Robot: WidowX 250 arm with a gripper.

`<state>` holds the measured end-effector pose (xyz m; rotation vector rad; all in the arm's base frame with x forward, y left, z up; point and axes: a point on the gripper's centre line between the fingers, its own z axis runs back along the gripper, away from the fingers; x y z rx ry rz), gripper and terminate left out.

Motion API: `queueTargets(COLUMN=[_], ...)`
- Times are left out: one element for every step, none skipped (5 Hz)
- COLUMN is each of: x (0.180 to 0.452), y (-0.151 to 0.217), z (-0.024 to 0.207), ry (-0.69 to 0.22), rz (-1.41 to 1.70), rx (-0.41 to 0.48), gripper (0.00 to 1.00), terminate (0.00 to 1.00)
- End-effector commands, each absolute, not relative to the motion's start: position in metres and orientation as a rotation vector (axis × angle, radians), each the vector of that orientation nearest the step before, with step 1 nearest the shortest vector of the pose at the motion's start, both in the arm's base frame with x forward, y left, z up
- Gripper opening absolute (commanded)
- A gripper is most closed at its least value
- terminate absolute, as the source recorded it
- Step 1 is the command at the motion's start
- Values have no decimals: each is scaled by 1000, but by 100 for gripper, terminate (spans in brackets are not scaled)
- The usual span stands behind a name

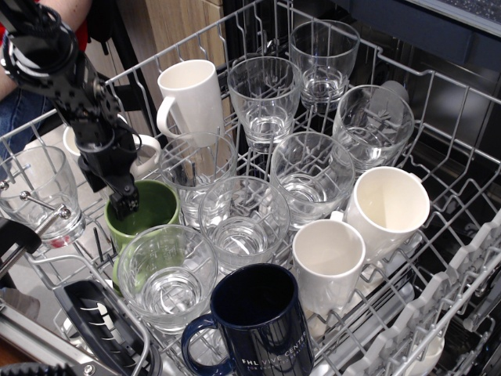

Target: Pick up green mug

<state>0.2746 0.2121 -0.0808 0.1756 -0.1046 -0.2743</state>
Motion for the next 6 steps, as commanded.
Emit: queueTargets(x=[290, 293, 298, 305, 309, 312], y=[211, 206, 202, 200, 204, 203], z=[-83, -65, -46, -22, 6, 34], ry=[-111, -70, -58, -44, -56, -59], rz=[-238, -239, -242, -239, -252, -239], rx=[194, 141, 91, 64, 25, -26], gripper=[100, 0, 0, 0, 0, 0], terminate=[0, 0, 0, 0, 0, 0])
